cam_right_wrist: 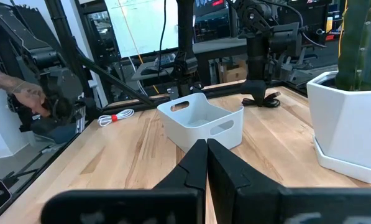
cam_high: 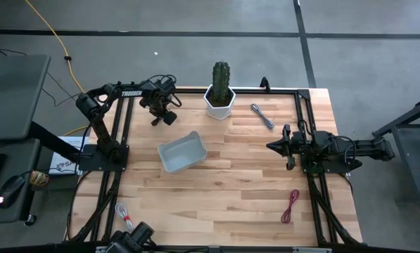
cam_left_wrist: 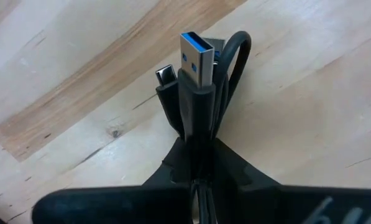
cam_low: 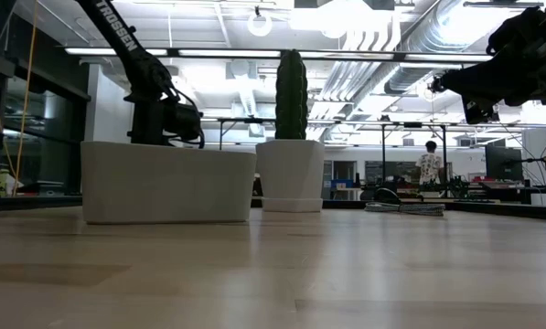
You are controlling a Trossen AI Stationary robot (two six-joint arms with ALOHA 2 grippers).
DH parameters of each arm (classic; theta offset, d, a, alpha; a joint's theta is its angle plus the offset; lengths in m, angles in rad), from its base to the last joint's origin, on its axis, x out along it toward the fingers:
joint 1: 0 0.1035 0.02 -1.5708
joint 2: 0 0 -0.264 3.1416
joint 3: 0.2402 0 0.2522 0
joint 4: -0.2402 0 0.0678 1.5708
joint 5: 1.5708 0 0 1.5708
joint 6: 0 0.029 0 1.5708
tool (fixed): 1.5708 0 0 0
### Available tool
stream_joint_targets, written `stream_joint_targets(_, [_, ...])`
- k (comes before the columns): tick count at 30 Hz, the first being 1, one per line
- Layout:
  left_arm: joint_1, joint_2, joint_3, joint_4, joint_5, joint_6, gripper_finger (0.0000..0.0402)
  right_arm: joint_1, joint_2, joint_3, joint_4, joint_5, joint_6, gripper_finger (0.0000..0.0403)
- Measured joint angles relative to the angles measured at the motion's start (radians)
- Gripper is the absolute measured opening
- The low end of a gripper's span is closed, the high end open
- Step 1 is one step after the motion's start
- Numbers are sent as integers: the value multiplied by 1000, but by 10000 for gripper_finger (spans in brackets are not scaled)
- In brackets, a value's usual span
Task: Pick and place USB-C Cables
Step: Put the black charger cable into the gray bin
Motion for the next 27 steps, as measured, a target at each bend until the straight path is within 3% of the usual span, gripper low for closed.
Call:
stream_joint_targets(10, [2, -128, 65, 1, 0, -6, 3, 0, 0, 0, 0, 0, 0, 0])
stream_joint_targets(27, [0, -659, 142, 241, 60, -52, 3, 0, 0, 0, 0, 0, 0, 0])
